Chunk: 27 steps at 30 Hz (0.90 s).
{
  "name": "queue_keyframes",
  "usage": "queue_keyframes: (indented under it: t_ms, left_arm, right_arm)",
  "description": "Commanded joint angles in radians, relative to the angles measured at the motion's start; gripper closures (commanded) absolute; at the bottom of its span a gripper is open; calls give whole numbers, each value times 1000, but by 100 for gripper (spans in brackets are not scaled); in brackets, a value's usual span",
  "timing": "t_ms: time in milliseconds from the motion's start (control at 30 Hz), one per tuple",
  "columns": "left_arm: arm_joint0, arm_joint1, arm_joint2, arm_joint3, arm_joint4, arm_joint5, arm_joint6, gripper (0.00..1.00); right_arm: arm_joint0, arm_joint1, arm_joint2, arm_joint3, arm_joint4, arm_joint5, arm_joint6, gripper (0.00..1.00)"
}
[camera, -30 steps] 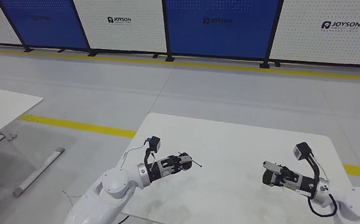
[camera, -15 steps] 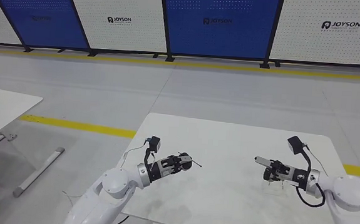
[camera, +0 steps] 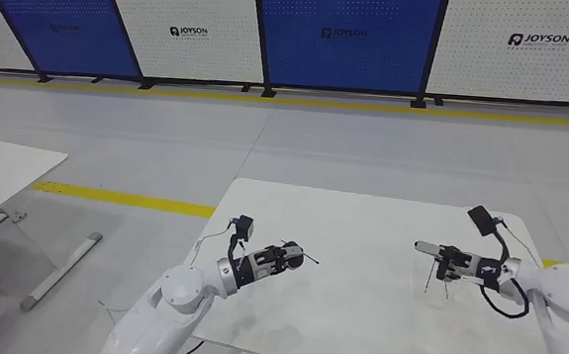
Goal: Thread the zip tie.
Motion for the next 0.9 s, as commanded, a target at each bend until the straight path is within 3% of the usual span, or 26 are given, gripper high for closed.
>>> queue_keyframes:
  t_ms: [0, 100, 167, 733, 867]
  left_arm:
    - [0, 0, 0, 0, 0, 0, 0, 100]
    - [0, 0, 0, 0, 0, 0, 0, 100]
    - [0, 0, 0, 0, 0, 0, 0, 100]
    - [0, 0, 0, 0, 0, 0, 0, 100]
    - [0, 0, 0, 0, 0, 0, 0, 100]
  right_arm:
    - [10, 6, -15, -28, -104, 26, 9, 0]
    - [41, 7, -61, -25, -213, 45, 18, 0]
    - [60, 3, -91, -6, -242, 28, -11, 0]
    - [61, 2, -94, -3, -244, 26, -14, 0]
    - [40, 4, -99, -42, -272, -1, -52, 0]
